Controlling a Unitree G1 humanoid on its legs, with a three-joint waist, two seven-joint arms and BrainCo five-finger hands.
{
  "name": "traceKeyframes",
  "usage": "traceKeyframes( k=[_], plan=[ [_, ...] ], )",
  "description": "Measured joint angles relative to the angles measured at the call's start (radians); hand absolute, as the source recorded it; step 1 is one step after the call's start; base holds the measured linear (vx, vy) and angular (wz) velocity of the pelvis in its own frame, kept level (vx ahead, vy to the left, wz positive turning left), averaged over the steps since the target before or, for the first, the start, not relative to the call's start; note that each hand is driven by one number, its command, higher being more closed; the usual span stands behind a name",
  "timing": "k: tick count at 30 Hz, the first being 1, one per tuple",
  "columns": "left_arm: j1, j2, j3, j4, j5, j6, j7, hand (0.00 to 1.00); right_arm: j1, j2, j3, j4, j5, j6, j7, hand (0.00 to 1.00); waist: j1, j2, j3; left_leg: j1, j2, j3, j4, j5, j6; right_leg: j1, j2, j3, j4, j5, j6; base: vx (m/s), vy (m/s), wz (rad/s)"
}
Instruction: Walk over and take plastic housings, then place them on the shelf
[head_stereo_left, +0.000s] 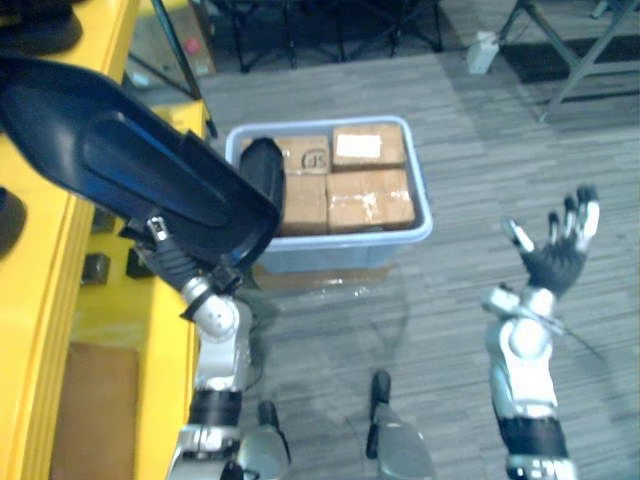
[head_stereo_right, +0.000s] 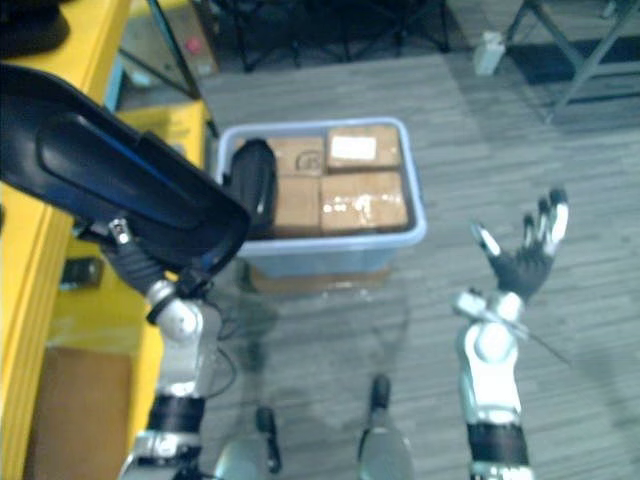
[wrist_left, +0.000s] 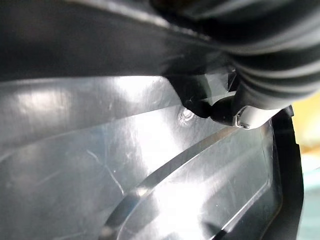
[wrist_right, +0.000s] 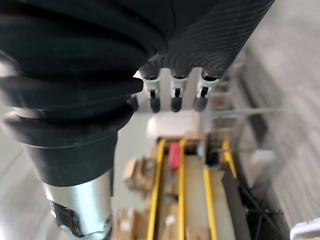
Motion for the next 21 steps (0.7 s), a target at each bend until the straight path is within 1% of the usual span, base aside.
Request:
traceKeyframes(
  k=[1, 2, 4, 5, 7, 8, 9, 12, 13, 14, 15, 16, 18, 21],
  plan=[
    [0.013, 0.0, 0.01, -0.039, -0.004, -0.007, -0.047, 1.0, 0.013, 0.015, -0.017, 0.0, 0.035, -0.012, 0.039, 0.0, 0.001, 0.001, -0.02, 0.019, -0.001, 0.008, -0.015, 0.0, -0.001, 0.014, 0.001, 0.001, -0.011, 0.001, 0.0, 0.05, 0.006, -0.06],
    [0.015, 0.001, 0.014, -0.051, -0.004, -0.013, -0.07, 1.0, 0.019, 0.02, -0.021, 0.0, 0.048, -0.02, 0.056, 0.0, 0.0, 0.001, -0.028, 0.025, -0.001, 0.008, -0.016, 0.0, -0.001, 0.023, 0.002, 0.0, -0.016, 0.001, 0.0, 0.04, 0.004, -0.06],
    [0.016, 0.012, 0.036, -0.087, -0.008, -0.025, -0.169, 1.0, 0.023, 0.027, -0.018, 0.0, 0.102, -0.024, 0.115, 0.0, 0.001, -0.008, -0.064, 0.038, 0.0, 0.014, -0.028, 0.0, -0.001, 0.03, 0.004, 0.003, -0.02, 0.001, 0.001, 0.0, 0.0, -0.03],
    [0.018, 0.022, 0.039, -0.096, -0.01, -0.025, -0.19, 1.0, 0.021, 0.027, -0.018, 0.0, 0.104, -0.025, 0.124, 0.0, 0.002, -0.011, -0.069, 0.04, 0.0, 0.016, -0.029, 0.0, -0.002, 0.03, 0.005, 0.005, -0.02, 0.001, 0.001, 0.0, -0.001, -0.12],
    [0.056, 0.062, 0.081, -0.134, -0.026, -0.027, -0.288, 1.0, 0.001, 0.024, -0.015, 0.005, 0.135, -0.025, 0.16, 0.0, 0.01, -0.02, -0.085, 0.063, 0.003, 0.046, -0.032, -0.006, -0.006, 0.028, 0.011, 0.036, -0.021, 0.001, 0.001, -0.01, 0.003, -0.34],
    [0.075, 0.072, 0.097, -0.147, -0.036, -0.029, -0.317, 1.0, -0.005, 0.023, -0.017, 0.007, 0.144, -0.025, 0.165, 0.0, 0.01, -0.021, -0.089, 0.069, 0.004, 0.056, -0.032, -0.009, -0.008, 0.029, 0.012, 0.045, -0.021, 0.0, 0.002, -0.01, 0.004, -0.45],
    [0.114, 0.087, 0.12, -0.174, -0.06, -0.03, -0.361, 1.0, -0.008, 0.018, -0.022, 0.015, 0.154, -0.024, 0.183, 0.0, 0.011, -0.021, -0.103, 0.078, 0.005, 0.072, -0.029, -0.016, -0.009, 0.026, 0.015, 0.061, -0.021, -0.002, 0.004, 0.01, 0.003, -0.34],
    [0.174, 0.092, 0.152, -0.214, -0.067, -0.03, -0.442, 1.0, 0.008, 0.017, -0.056, 0.047, 0.21, -0.006, 0.247, 0.0, 0.011, -0.022, -0.138, 0.095, 0.009, 0.09, -0.028, -0.024, -0.011, 0.03, 0.021, 0.078, -0.021, -0.002, 0.005, 0.02, -0.002, -0.21],
    [0.194, 0.092, 0.156, -0.232, -0.07, -0.03, -0.475, 1.0, 0.02, 0.018, -0.072, 0.046, 0.221, 0.016, 0.286, 0.0, 0.009, -0.022, -0.138, 0.111, 0.011, 0.091, -0.027, -0.029, -0.012, 0.044, 0.023, 0.082, -0.021, -0.001, 0.005, 0.02, 0.003, -0.11],
    [0.207, 0.092, 0.157, -0.244, -0.063, -0.03, -0.495, 1.0, 0.037, 0.018, -0.082, 0.046, 0.221, 0.036, 0.317, 0.0, 0.008, -0.022, -0.138, 0.127, 0.012, 0.092, -0.026, -0.035, -0.013, 0.059, 0.025, 0.084, -0.021, -0.004, 0.008, 0.01, 0.008, -0.07],
    [0.212, 0.092, 0.157, -0.25, -0.061, -0.03, -0.5, 1.0, 0.046, 0.018, -0.085, 0.046, 0.221, 0.044, 0.329, 0.0, 0.008, -0.022, -0.139, 0.133, 0.012, 0.094, -0.026, -0.037, -0.013, 0.064, 0.025, 0.084, -0.021, -0.006, 0.01, -0.02, 0.023, -0.06],
    [0.221, 0.092, 0.157, -0.256, -0.061, -0.03, -0.512, 1.0, 0.064, 0.02, -0.087, 0.046, 0.221, 0.07, 0.358, 0.0, 0.008, -0.025, -0.15, 0.136, 0.012, 0.096, -0.024, -0.041, -0.012, 0.066, 0.024, 0.087, -0.021, -0.008, 0.012, -0.03, 0.022, -0.05],
    [0.229, 0.092, 0.157, -0.256, -0.06, -0.03, -0.513, 1.0, 0.083, 0.025, -0.086, 0.046, 0.221, 0.1, 0.393, 0.0, 0.007, -0.029, -0.16, 0.136, 0.011, 0.095, -0.021, -0.046, -0.011, 0.068, 0.022, 0.086, -0.021, -0.014, 0.015, -0.04, 0.023, -0.01],
    [0.264, 0.091, 0.152, -0.256, -0.055, -0.026, -0.492, 1.0, 0.091, 0.036, -0.099, 0.045, 0.221, 0.114, 0.422, 0.0, -0.002, -0.027, -0.166, 0.118, 0.01, 0.068, 0.001, -0.063, -0.009, 0.082, 0.013, 0.061, -0.021, -0.032, 0.014, -0.05, 0.03, 0.25]
  ],
)
